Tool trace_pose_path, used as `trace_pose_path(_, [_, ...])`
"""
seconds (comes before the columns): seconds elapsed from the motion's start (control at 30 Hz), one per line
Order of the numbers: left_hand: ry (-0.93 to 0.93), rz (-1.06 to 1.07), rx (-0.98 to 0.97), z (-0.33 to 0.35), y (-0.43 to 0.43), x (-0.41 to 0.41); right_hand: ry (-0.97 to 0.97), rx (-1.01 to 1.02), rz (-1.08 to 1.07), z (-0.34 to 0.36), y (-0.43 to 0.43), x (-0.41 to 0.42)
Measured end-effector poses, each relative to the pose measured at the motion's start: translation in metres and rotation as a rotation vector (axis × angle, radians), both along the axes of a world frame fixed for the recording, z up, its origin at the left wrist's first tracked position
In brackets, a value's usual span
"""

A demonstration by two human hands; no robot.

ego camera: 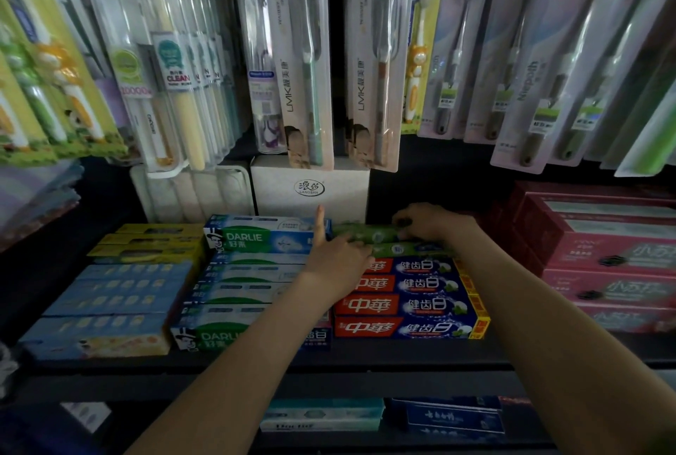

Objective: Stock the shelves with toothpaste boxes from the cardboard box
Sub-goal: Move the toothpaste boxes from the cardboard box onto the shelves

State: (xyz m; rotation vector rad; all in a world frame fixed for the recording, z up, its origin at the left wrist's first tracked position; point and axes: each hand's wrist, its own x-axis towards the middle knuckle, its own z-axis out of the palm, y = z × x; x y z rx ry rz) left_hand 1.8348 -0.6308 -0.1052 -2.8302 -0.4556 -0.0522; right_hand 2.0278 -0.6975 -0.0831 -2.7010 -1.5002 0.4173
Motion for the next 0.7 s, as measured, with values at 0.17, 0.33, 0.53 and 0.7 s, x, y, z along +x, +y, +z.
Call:
trace_pose_path(0.17, [-0.003,0.016,-0.021,-0.003,0.0,0.003,0.107,-0.016,0.011,0.011,0.001,-0.007])
trace_pose_path(0.33, [-0.019,0.017,-0.094,-0.007,0.005,0.003,0.201,0.035,0.032,0.002,0.002,-0.016])
trace_pose_path(0.53, [-0.051,0.007,-0.134,-0.008,0.011,0.0,0.257,0.009,0.064,-0.001,-0.002,-0.014])
trace_pose_path(0.7, [-0.045,0.028,-0.163,-0.004,0.007,-0.001,0.363,0.061,0.001,-0.001,-0.016,-0.021])
